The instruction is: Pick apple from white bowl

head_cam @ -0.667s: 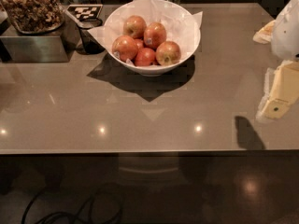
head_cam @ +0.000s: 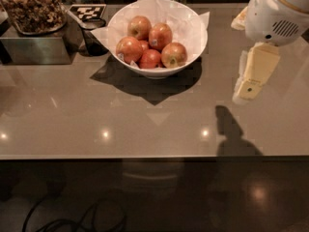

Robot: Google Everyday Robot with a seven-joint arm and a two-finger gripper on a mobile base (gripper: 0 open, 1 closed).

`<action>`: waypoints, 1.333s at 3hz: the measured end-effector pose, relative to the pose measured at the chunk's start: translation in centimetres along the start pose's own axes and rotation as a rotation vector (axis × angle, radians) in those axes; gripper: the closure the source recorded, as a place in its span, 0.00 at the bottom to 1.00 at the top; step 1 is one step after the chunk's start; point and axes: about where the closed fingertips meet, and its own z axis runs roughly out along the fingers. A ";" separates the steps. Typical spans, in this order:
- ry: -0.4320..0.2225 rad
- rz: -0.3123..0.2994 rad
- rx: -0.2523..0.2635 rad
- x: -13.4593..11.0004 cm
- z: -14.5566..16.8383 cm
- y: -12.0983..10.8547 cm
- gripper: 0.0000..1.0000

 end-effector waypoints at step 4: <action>-0.181 0.166 0.074 -0.1 1.0 -3.8 0.00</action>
Offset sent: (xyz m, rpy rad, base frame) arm 0.0193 -0.0343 -0.0120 0.2633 -0.0601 -0.2385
